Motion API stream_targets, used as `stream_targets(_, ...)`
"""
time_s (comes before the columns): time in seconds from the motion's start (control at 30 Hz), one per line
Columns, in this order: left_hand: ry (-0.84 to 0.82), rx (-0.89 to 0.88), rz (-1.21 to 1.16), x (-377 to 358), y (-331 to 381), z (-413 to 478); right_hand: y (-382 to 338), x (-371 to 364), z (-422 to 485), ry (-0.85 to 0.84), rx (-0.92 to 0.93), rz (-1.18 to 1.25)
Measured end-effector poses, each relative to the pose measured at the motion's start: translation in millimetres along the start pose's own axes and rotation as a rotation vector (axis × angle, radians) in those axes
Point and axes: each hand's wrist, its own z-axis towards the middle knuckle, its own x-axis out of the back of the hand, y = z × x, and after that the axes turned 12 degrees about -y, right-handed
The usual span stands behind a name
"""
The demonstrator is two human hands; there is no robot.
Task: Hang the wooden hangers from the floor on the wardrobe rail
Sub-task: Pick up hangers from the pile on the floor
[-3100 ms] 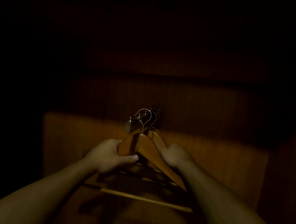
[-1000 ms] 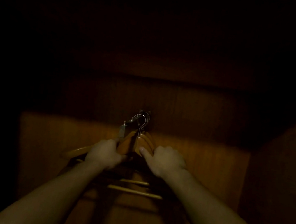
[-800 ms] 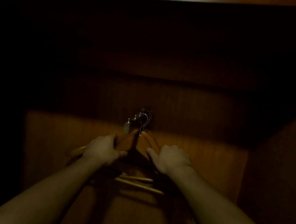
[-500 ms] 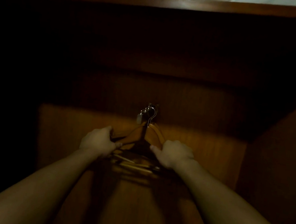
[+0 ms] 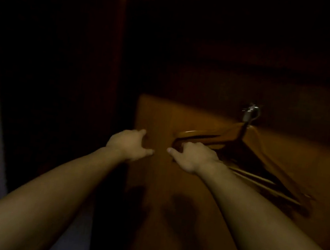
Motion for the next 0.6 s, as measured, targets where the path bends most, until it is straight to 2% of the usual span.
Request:
stream_targets(0.3,0.133,0.363,0.07,43,-98,-121,-114,-30,-9,-0.062,0.355,0.04)
stream_targets(0.6,0.101,0.693,0.143,52,-158,-282,-242,-73,-58,-0.107,0.686,0.059)
